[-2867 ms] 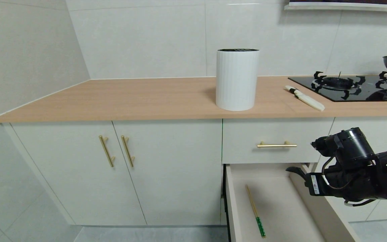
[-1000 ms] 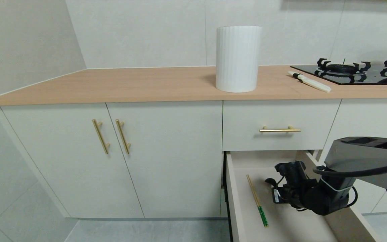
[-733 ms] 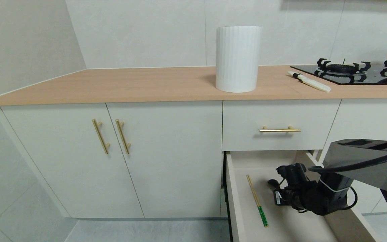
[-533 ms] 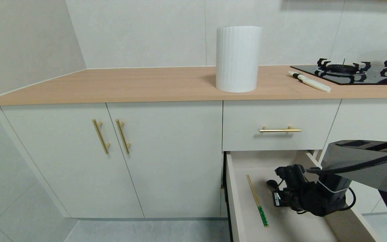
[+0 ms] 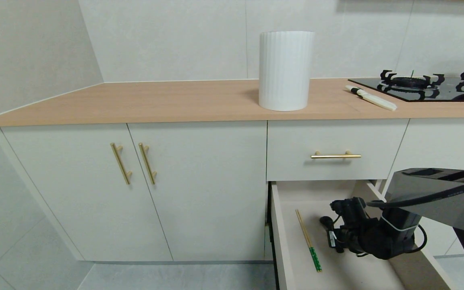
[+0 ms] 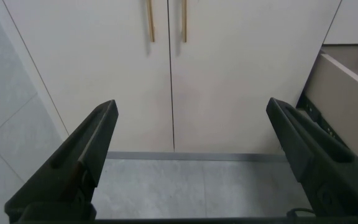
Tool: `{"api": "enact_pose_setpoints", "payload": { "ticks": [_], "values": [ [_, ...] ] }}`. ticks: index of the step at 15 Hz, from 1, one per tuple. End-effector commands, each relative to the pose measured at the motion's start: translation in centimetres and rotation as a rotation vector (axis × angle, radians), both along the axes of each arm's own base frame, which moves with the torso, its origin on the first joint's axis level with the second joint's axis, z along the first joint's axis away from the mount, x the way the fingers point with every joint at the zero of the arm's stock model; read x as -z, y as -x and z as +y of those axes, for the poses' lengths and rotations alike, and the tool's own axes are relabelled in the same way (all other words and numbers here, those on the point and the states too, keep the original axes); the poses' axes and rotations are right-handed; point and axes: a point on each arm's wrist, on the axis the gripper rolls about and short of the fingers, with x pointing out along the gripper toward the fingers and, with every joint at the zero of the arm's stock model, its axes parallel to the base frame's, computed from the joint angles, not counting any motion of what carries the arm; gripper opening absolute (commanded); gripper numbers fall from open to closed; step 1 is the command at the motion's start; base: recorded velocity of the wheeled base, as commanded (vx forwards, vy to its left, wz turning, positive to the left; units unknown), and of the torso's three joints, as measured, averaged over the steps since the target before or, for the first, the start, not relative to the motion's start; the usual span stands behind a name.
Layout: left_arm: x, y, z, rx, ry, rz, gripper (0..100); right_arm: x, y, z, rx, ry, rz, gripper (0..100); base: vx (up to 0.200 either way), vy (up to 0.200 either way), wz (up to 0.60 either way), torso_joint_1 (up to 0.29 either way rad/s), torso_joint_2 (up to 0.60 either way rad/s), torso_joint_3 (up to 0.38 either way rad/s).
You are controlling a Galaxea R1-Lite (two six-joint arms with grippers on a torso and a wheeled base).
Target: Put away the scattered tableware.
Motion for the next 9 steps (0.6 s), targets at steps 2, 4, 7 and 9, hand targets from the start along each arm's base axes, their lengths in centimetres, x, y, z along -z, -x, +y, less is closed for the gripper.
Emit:
{"api": "enact_pose_setpoints", "payload": {
  "ticks": [2,4,7,9],
  "values": [
    [0.0,0.0,0.0,-0.001,0.000,0.000,100,0.0,0.0,0.0,-0.001,0.000,-0.001,100,0.000,0.000,0.00,0.000,0.00,0.000],
    [0.0,0.0,0.0,-0.001,0.000,0.000,100,-0.1,0.1,0.0,-0.002,0.001,-0.001,100,0.000,0.000,0.00,0.000,0.00,0.000],
    [0.0,0.0,0.0,-0.001,0.000,0.000,100,-3.0,0.3,-0.1,0.005,-0.014,-0.060,100,0.000,0.000,0.00,0.000,0.00,0.000],
    [0.0,0.0,0.0,-0.001,0.000,0.000,100,-8.5,2.5,-0.3,-0.010,-0.036,-0.120,100,0.000,0.000,0.00,0.000,0.00,0.000]
  ]
}}
